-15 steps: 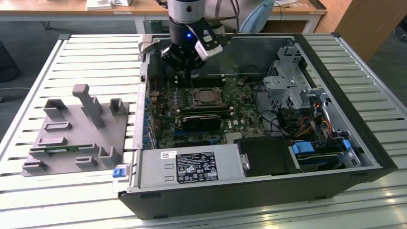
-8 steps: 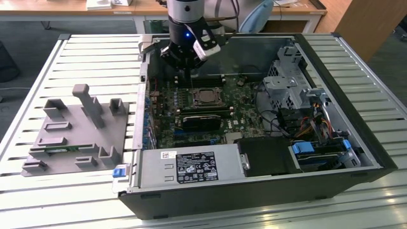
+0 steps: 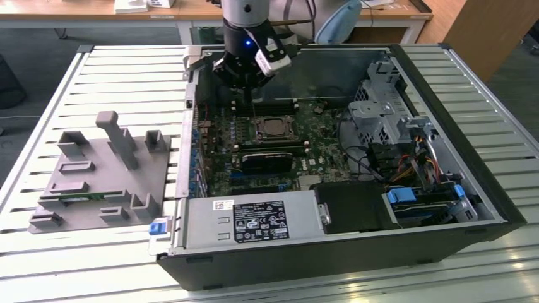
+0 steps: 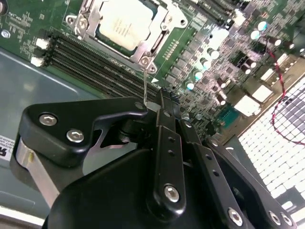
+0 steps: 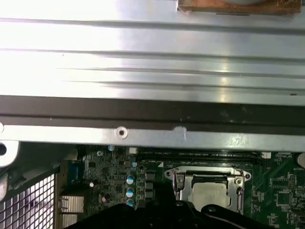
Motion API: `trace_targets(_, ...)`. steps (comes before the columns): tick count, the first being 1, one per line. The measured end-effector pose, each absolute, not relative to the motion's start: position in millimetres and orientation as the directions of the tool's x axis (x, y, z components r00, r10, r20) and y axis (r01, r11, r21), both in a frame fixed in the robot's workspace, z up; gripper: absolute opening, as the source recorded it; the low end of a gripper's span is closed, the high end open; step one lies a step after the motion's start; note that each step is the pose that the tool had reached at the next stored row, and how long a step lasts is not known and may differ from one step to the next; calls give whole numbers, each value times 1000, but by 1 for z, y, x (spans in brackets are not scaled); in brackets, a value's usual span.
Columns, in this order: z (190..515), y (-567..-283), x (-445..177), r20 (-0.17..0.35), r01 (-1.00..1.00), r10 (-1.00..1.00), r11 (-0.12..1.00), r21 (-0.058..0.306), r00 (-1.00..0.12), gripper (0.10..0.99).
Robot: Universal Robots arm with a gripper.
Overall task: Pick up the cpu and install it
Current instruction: 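Install the first cpu locking lever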
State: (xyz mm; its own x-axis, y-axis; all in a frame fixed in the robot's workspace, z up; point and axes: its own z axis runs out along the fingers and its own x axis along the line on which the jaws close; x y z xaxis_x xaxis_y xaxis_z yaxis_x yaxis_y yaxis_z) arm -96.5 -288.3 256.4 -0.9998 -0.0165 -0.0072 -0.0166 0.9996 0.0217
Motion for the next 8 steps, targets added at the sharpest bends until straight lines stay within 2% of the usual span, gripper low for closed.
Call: trace_targets(8, 256, -288, -94, -7, -17, -16, 1000, 22, -1000, 106)
